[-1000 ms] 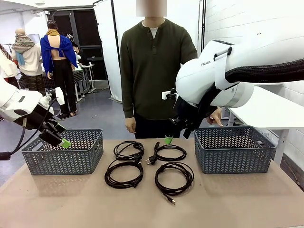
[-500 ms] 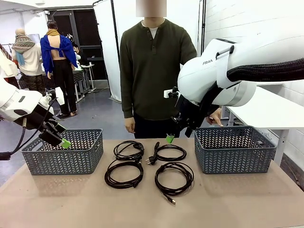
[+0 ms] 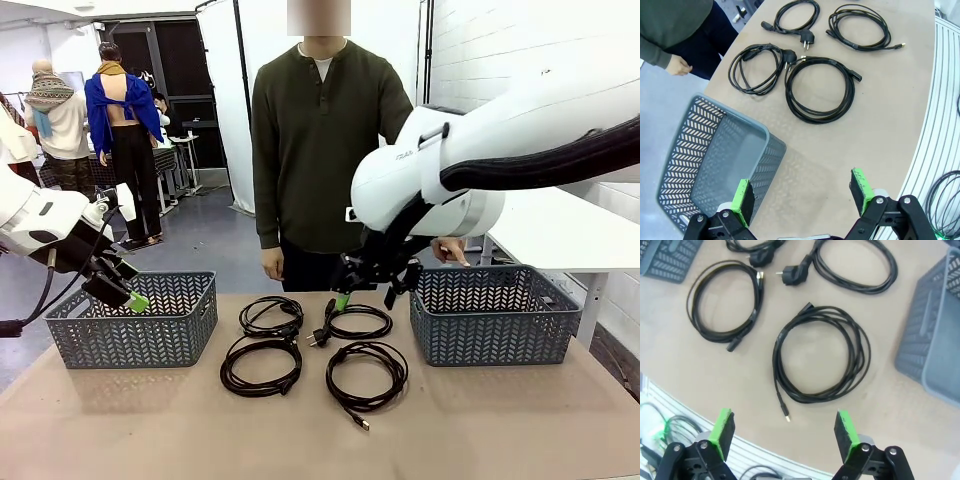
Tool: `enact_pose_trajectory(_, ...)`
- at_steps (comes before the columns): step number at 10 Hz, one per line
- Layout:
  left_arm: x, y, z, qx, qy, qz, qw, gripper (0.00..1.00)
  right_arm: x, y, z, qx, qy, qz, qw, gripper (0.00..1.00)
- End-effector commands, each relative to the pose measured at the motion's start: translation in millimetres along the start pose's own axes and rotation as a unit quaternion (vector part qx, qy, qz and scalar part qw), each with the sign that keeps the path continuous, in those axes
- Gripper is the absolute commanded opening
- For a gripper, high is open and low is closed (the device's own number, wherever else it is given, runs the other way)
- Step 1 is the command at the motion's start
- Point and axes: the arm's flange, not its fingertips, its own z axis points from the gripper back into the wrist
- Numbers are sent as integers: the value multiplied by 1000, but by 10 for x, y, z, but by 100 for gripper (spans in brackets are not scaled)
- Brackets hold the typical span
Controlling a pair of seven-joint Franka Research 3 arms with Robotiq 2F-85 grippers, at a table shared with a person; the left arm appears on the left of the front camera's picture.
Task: Organize the cables according to human instructions.
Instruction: Pick up a bundle of cables and place it in the basket indicated by the human.
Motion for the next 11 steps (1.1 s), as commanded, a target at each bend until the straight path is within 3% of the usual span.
enact_pose_trajectory(1, -26, 26, -9, -5, -5, 0, 1000, 100, 204, 122, -132, -29, 24, -30, 999, 100)
enact_pose_trajectory(6, -26, 26, -9, -5, -5, 0, 1000, 100, 369, 194, -737, -76, 37, -82, 993, 100)
enact_pose_trajectory(11, -26, 26, -9, -5, -5, 0, 1000, 100, 452, 198, -1105, -65, 68, -113, 989, 100)
